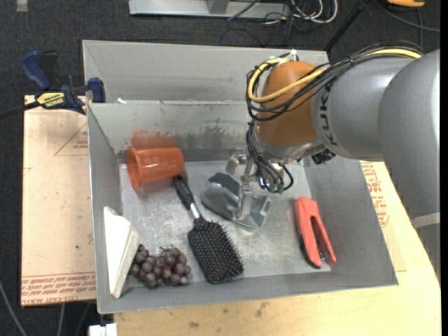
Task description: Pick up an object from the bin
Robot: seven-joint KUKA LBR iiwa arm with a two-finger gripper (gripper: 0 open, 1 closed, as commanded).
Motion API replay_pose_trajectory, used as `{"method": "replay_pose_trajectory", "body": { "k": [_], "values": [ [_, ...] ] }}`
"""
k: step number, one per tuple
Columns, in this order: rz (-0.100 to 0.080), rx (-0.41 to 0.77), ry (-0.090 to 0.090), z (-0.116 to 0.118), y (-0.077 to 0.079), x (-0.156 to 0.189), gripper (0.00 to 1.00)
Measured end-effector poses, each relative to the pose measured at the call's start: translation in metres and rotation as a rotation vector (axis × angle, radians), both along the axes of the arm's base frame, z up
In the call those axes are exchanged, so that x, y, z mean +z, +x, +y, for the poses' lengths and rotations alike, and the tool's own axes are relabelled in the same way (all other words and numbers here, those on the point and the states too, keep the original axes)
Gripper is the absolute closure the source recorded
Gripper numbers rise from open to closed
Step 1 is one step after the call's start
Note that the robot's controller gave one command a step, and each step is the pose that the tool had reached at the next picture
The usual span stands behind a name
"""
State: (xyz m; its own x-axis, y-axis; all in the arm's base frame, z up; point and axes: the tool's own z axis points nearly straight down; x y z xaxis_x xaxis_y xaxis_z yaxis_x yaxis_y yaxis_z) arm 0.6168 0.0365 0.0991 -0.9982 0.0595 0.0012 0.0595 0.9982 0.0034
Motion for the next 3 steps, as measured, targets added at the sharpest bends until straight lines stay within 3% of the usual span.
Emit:
{"method": "replay_pose_trajectory", "body": {
  "k": [1,2,3],
  "values": [
    [0.007,-0.06,0.0,0.0,-0.001,-0.015,1.0],
    [0.007,-0.06,0.0,0.0,-0.001,-0.015,1.0],
    [-0.002,-0.074,-0.003,0.0,0.003,0.135,1.0]
  ]
}}
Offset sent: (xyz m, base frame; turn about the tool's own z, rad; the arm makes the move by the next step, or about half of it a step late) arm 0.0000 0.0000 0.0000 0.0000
